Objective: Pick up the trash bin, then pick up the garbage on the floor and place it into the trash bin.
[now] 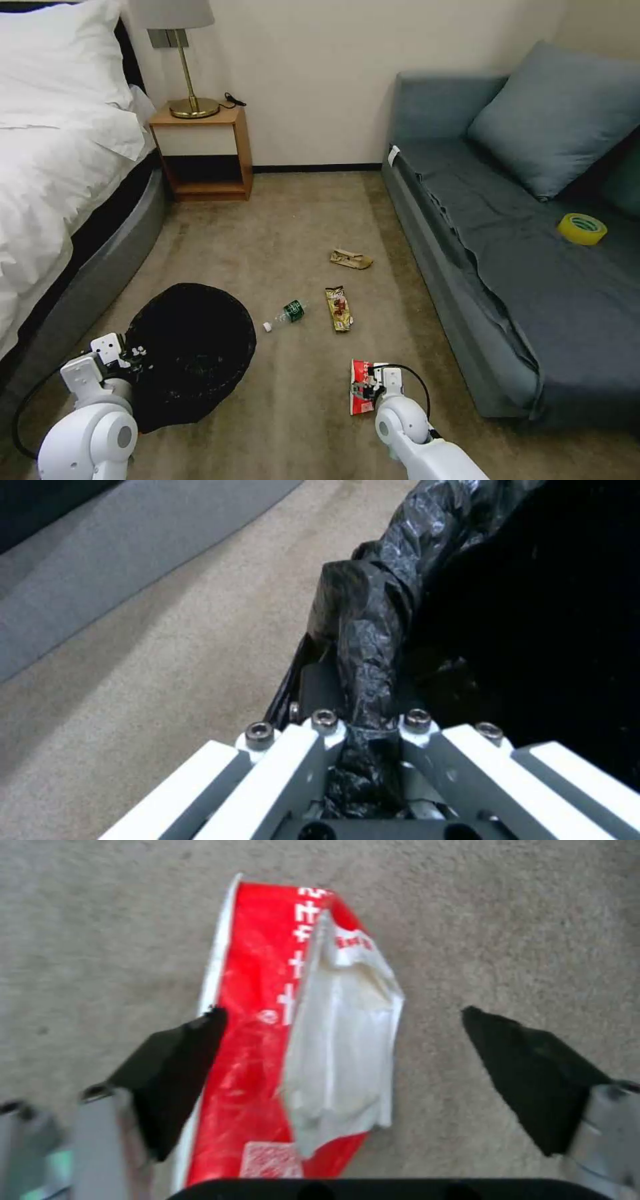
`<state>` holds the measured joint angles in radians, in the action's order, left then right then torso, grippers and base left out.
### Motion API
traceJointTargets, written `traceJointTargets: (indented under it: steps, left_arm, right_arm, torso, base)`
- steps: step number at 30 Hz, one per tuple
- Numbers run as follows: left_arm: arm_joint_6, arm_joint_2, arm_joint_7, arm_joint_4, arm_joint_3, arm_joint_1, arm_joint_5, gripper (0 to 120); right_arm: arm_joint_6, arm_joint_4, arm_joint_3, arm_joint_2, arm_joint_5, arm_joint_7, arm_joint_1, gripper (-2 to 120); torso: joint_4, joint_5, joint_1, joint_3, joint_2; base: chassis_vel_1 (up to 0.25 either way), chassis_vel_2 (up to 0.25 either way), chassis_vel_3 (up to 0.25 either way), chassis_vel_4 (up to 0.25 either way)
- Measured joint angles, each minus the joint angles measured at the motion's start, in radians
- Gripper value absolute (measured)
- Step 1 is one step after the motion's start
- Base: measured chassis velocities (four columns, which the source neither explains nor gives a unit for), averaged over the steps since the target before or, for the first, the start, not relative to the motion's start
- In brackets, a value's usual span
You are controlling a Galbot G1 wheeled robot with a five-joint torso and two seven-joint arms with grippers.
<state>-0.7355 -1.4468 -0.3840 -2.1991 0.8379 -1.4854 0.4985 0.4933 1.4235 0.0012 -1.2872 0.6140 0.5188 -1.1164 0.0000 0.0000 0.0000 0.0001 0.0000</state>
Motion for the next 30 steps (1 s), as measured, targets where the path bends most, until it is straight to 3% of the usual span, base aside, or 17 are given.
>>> traceJointTargets:
  steps: [12, 15, 30]
  left_arm:
    - [0.001, -0.001, 0.000, 0.000, -0.001, -0.004, -0.009, 2]
    - [0.002, -0.003, 0.000, 0.000, -0.004, -0.005, -0.012, 2]
    - [0.003, -0.001, 0.000, 0.004, -0.005, -0.004, -0.012, 2]
  right_arm:
    - [-0.042, -0.057, -0.004, -0.017, -0.030, -0.026, 0.015, 67]
    - [-0.050, -0.070, -0.004, -0.020, -0.036, -0.031, 0.015, 53]
    - [-0.071, -0.070, -0.002, -0.024, -0.045, -0.044, 0.002, 0]
  torso:
    - [0.0000, 0.0000, 0.000, 0.000, 0.000]
    - [0.0000, 0.0000, 0.000, 0.000, 0.000]
    - [0.0000, 0.0000, 0.000, 0.000, 0.000]
  base:
    - [0.000, 0.000, 0.000, 0.000]
    - [0.000, 0.000, 0.000, 0.000]
    - [0.000, 0.000, 0.000, 0.000]
